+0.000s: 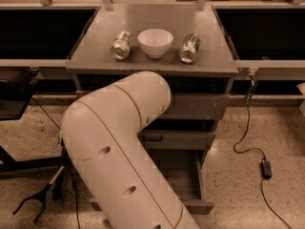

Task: Pick rxbar chocolate from bottom drawer and place on counter

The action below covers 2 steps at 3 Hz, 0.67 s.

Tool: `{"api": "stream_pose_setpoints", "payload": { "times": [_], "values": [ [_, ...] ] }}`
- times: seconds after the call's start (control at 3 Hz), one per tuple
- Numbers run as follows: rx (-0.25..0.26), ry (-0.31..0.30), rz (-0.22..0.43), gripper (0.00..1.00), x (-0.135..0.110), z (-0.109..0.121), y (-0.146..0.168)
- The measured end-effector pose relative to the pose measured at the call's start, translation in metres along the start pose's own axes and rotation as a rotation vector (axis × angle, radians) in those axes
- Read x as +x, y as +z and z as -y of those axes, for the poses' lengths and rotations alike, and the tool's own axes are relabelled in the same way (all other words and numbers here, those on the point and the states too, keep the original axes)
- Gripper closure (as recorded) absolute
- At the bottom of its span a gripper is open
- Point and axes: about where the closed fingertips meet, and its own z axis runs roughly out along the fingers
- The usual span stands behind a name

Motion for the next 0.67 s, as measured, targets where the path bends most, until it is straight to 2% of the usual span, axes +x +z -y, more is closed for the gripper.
{"api": "stream_pose_setpoints", "payload": {
  "times": [0.33,0.67],
  "values": [
    [0.066,-0.048,0.037,0.0,-0.017,0.004,0.013],
    [0.123,-0.097,0.091,0.0,-0.033,0.007,0.046]
  ]
}}
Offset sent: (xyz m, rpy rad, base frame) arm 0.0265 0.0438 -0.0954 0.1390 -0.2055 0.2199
